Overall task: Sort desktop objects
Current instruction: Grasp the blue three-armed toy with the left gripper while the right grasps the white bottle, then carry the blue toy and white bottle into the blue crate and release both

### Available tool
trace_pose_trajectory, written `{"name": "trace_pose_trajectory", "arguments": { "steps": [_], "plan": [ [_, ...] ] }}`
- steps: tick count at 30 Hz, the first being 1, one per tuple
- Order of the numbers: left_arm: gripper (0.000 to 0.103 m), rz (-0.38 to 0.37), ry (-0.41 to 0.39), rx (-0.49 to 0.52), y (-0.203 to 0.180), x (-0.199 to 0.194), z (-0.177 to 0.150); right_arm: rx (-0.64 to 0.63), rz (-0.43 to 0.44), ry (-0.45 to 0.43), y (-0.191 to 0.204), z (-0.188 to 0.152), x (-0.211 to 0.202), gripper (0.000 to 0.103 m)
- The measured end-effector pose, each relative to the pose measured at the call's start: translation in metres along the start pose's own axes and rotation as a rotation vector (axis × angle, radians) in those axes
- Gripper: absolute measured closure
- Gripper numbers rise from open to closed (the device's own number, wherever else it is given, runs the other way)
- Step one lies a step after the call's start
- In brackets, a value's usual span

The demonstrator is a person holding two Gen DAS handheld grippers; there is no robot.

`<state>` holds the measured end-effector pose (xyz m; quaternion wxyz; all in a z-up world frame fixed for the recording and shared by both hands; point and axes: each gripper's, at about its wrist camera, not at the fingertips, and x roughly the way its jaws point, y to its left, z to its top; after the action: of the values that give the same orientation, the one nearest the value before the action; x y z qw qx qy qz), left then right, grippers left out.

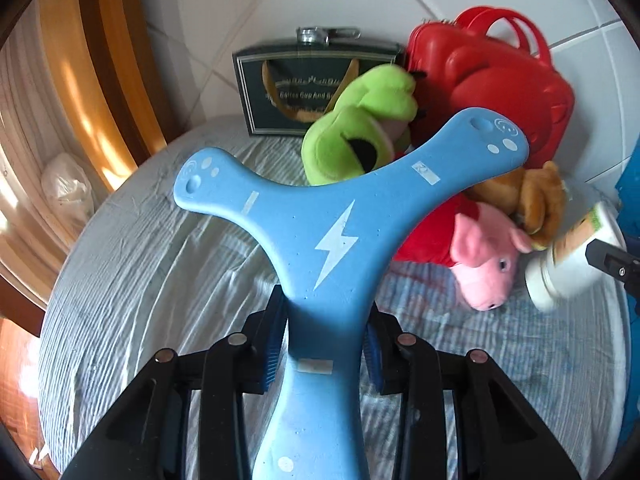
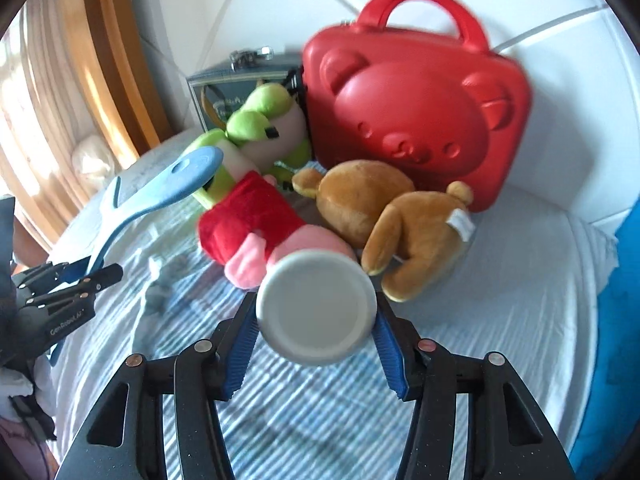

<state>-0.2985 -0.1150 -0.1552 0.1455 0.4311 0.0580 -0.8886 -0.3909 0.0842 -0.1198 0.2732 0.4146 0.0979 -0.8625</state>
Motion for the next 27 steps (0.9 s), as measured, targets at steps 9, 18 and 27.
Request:
{"name": "trace_pose_trajectory", "arguments": {
  "steps": [9,18,27],
  "plan": [
    [0.069,-0.038,-0.059,0.014,-0.015,-0.062,-0.011,0.014,-0.017,-0.080,0.005,-0.017,-0.070,0.051],
    [0.069,-0.084,-0.172,0.066,-0.040,-0.137,-0.017,0.030,-0.051,-0.220,0.015,-0.022,-0.157,0.051],
    [0.069,-0.158,-0.282,0.131,-0.084,-0.204,-0.016,0.073,-0.169,-0.363,0.001,-0.036,-0.263,0.051]
  ]
}}
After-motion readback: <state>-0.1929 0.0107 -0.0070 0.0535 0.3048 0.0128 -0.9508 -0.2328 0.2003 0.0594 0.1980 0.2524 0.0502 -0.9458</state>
